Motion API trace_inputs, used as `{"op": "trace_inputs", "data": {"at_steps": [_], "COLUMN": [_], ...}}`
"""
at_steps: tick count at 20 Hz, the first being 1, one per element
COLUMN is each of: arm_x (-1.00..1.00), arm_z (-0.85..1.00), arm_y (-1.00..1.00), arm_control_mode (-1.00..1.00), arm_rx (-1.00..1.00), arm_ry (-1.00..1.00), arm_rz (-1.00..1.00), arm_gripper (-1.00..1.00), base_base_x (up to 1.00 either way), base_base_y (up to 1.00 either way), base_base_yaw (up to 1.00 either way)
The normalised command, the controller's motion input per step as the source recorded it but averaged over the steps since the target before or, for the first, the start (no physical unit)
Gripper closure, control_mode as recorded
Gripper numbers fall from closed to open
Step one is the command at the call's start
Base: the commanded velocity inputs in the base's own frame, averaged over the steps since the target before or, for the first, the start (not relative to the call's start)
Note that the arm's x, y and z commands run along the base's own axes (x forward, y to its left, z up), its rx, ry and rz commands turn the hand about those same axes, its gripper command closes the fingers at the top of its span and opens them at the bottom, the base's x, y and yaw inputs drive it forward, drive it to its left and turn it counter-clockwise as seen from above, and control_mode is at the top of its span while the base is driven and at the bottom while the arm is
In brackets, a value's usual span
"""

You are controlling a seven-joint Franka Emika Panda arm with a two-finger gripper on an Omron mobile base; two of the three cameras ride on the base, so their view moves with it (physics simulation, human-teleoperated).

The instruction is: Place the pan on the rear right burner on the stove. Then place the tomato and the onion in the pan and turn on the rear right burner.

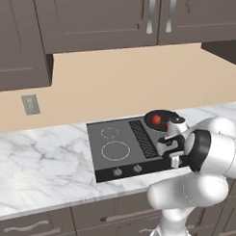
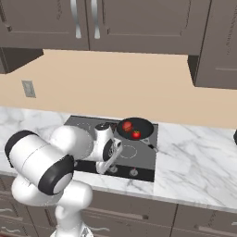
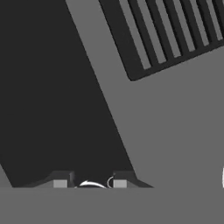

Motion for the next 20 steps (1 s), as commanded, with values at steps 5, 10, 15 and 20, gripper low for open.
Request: {"op": "trace_inputs", "data": {"at_steps": [5,10,15,20], "arm_x": [-0.73,-0.63,-0.34,-0.09], "arm_z": [-0.44,-0.43,-0.41,-0.40], "arm_y": [-0.12,-0.68,-1.00,-1.00], "arm_control_mode": [-1.00,-1.00,-1.00,-1.00], "arm_rx": [-0.04,0.00,0.00,0.00], "arm_ry": [-0.12,-0.11,-0.04,0.00], "arm_rz": [0.46,0.38,0.29,0.30], "arm_gripper": [1.00,1.00,1.00,1.00], "base_base_x": [0.00,0.00,0.00,0.00], "base_base_y": [0.00,0.00,0.00,0.00], "base_base_yaw": [0.00,0.00,0.00,0.00]}}
